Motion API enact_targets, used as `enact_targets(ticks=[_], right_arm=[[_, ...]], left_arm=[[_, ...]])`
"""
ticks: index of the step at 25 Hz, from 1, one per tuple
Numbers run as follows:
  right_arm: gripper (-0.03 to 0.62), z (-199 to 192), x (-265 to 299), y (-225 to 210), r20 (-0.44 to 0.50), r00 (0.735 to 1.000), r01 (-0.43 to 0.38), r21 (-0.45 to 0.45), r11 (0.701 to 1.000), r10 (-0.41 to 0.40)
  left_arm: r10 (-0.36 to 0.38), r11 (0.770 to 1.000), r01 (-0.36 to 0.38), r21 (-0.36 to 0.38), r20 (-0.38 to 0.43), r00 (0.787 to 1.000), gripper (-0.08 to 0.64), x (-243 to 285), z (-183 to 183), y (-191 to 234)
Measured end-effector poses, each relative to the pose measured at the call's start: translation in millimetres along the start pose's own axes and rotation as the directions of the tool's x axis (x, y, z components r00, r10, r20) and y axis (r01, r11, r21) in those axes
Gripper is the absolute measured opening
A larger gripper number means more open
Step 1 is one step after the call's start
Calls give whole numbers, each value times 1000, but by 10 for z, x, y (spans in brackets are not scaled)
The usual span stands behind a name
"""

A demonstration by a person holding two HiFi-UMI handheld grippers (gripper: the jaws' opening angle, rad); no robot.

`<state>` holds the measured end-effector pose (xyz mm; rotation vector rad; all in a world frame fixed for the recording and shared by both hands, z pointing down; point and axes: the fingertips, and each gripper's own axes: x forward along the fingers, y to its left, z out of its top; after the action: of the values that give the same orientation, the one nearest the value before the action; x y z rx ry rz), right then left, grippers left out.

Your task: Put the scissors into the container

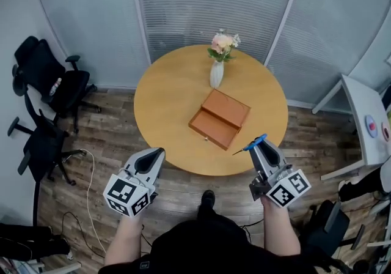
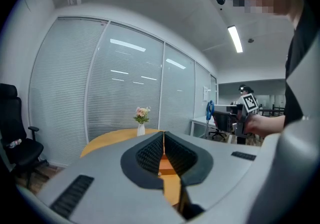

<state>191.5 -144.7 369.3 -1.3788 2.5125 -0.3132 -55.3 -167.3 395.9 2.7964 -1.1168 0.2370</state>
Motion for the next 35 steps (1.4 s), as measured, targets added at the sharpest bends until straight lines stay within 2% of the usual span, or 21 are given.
enact_targets(ticks=[8,14,18,26,32,35], right_arm=[[95,166,575,-737,-7,999,-38,-10,999,37],[95,-34,833,-958,-72,997,1,-27,1000,-3],[95,-283,1002,-1036,-169,985,28,-56,998,-37],[95,-1082,1374,-1186,-365,927,52,-105,993,-87],[95,-1666,1631,-1349,-495,863,47,-113,992,-98],[95,-1919,1717,-1473,-559,820,59,-128,990,-121]], left_arm=[[0,999,0,41,8,1000,15,864,319,249],[-42,998,43,49,-6,999,15,1179,310,400],[-56,998,56,19,-15,998,17,1298,225,608],[-79,996,77,-53,-45,996,15,1492,-44,919],[-85,994,80,-77,-66,994,15,1549,-263,1068],[-91,993,84,-88,-78,993,15,1575,-385,1108]])
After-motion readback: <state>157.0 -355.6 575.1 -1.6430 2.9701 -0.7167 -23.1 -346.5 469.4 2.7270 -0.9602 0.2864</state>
